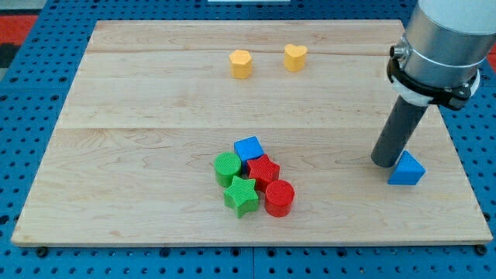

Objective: Move the blue triangle towards the bottom right

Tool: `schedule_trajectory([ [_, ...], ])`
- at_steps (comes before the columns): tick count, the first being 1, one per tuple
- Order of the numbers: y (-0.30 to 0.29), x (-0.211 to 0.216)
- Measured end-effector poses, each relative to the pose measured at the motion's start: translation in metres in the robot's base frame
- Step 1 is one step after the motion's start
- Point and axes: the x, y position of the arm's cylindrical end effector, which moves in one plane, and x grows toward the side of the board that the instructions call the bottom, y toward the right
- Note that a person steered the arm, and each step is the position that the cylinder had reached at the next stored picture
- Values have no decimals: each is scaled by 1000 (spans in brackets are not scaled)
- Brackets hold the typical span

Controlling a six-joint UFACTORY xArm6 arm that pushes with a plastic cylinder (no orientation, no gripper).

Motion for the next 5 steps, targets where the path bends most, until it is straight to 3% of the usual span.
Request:
schedule_trajectory([
  [3, 34, -10],
  [5, 38, 9],
])
